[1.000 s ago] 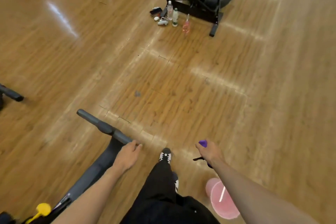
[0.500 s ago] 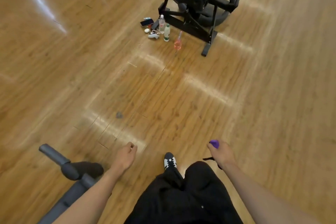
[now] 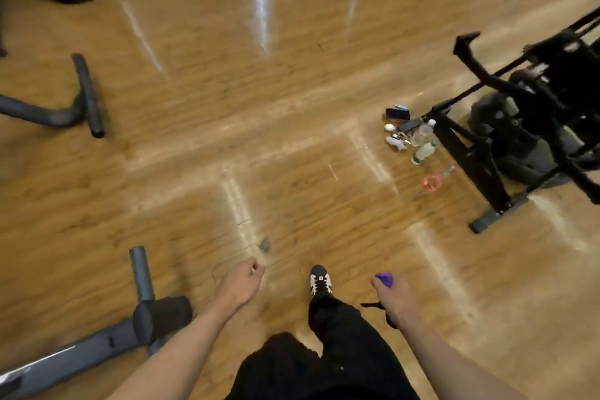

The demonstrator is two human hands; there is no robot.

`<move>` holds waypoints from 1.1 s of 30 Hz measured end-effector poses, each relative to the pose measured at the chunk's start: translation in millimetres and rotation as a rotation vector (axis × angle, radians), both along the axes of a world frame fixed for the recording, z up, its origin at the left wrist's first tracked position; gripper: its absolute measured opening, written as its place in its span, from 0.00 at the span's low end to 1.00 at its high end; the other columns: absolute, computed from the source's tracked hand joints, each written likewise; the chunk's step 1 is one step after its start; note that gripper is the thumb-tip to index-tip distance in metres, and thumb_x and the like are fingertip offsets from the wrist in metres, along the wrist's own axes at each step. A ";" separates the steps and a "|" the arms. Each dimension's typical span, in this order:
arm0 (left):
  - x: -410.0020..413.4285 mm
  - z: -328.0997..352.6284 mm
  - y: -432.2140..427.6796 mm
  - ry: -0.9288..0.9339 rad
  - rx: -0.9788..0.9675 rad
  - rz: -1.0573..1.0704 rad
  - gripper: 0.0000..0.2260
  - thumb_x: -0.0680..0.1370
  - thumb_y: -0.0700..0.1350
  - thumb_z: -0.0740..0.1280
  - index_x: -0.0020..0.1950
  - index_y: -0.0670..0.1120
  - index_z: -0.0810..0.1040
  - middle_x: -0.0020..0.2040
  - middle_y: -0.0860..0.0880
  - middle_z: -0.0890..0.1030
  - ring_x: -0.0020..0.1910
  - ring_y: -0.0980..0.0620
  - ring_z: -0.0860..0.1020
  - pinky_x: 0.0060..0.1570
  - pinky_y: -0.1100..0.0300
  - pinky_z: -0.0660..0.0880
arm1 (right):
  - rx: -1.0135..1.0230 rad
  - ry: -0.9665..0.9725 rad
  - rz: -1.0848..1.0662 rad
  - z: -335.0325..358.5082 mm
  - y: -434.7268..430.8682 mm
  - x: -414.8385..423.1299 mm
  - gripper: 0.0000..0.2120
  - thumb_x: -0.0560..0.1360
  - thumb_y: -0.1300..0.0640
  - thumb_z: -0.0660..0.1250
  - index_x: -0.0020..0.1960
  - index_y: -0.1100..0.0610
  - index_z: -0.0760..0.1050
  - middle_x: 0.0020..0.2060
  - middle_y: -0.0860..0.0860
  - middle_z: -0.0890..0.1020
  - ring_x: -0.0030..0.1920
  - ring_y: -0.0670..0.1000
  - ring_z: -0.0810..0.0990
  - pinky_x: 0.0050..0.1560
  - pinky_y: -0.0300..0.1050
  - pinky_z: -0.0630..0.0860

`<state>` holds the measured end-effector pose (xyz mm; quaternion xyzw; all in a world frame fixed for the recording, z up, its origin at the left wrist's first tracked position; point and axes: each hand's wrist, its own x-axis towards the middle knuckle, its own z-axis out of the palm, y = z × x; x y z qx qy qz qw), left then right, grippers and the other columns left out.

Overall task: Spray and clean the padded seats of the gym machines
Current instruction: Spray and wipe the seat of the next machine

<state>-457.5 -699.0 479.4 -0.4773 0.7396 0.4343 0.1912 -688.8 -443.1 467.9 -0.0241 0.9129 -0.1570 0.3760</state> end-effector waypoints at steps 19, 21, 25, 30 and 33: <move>4.2 -4.8 -353.9 -0.094 -0.192 0.653 0.16 0.83 0.58 0.58 0.62 0.48 0.74 0.58 0.48 0.80 0.54 0.46 0.78 0.56 0.49 0.76 | -0.020 0.020 0.759 25.1 -592.7 -115.8 0.12 0.79 0.42 0.65 0.56 0.49 0.74 0.41 0.53 0.82 0.40 0.56 0.81 0.35 0.45 0.73; 5.9 2.1 -396.4 -0.141 -0.270 0.592 0.18 0.83 0.58 0.57 0.65 0.48 0.74 0.64 0.49 0.77 0.60 0.47 0.76 0.60 0.50 0.73 | -0.033 0.031 0.781 32.7 -648.4 -121.2 0.12 0.80 0.44 0.65 0.56 0.52 0.74 0.41 0.52 0.81 0.40 0.54 0.79 0.34 0.44 0.71; 7.4 15.1 -482.8 -0.202 -0.321 0.552 0.20 0.84 0.59 0.55 0.68 0.48 0.73 0.66 0.49 0.75 0.64 0.47 0.74 0.63 0.50 0.70 | -0.067 0.031 0.804 34.5 -756.2 -129.4 0.12 0.80 0.44 0.65 0.55 0.52 0.73 0.39 0.53 0.81 0.39 0.55 0.80 0.34 0.46 0.72; 7.4 8.5 -596.5 -0.255 -0.311 0.601 0.20 0.84 0.58 0.55 0.69 0.48 0.73 0.66 0.49 0.75 0.65 0.47 0.73 0.62 0.51 0.69 | -0.048 -0.047 0.822 3.8 -898.5 -132.9 0.15 0.78 0.41 0.65 0.57 0.51 0.73 0.40 0.56 0.82 0.37 0.58 0.80 0.33 0.45 0.72; 6.6 8.2 -658.5 -0.298 -0.280 0.682 0.20 0.84 0.59 0.55 0.68 0.48 0.73 0.66 0.48 0.76 0.65 0.46 0.73 0.61 0.50 0.69 | -0.051 -0.084 0.874 -5.1 -990.7 -126.9 0.15 0.78 0.41 0.65 0.57 0.51 0.73 0.39 0.56 0.82 0.36 0.57 0.80 0.34 0.47 0.73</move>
